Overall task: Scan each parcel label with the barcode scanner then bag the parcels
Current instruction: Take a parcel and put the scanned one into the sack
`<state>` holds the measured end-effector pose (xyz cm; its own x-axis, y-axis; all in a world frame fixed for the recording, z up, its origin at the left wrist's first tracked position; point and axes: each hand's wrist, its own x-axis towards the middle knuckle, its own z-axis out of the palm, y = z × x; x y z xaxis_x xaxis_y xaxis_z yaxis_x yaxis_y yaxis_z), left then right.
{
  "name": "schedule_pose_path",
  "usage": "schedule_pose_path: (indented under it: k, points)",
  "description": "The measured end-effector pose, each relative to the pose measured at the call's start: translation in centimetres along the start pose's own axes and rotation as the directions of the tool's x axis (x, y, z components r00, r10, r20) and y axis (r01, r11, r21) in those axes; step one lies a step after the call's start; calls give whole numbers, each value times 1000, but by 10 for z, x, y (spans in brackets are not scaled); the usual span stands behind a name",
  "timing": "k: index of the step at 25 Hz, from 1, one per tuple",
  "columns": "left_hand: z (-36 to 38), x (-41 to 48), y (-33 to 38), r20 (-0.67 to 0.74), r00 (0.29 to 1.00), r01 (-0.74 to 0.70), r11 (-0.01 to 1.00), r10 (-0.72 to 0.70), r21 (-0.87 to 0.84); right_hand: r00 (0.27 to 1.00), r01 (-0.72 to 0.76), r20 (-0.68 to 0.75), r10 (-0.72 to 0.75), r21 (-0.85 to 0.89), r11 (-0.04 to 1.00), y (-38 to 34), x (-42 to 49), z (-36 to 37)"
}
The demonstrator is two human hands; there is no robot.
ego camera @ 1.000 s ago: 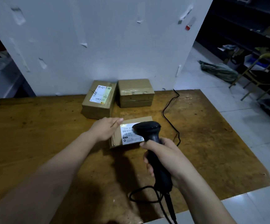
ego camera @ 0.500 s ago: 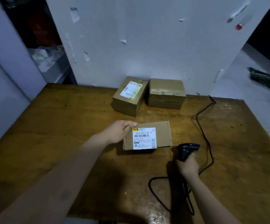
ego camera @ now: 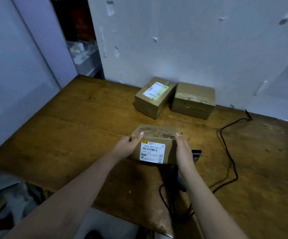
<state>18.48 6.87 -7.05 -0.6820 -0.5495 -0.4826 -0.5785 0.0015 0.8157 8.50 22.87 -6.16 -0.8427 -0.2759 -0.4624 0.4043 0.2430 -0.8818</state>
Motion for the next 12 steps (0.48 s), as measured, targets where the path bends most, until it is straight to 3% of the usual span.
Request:
schedule_pose_path:
  k: [5, 12]
  points:
    - [-74, -36, -34, -76, 993, 51, 913, -90, -405, 985, 27, 167, -38, 70, 997, 2, -30, 56]
    - [-225, -140, -152, -338, 926, -76, 797, -166, -599, 889, 35, 457, -28, -7, 999, 41, -132, 232]
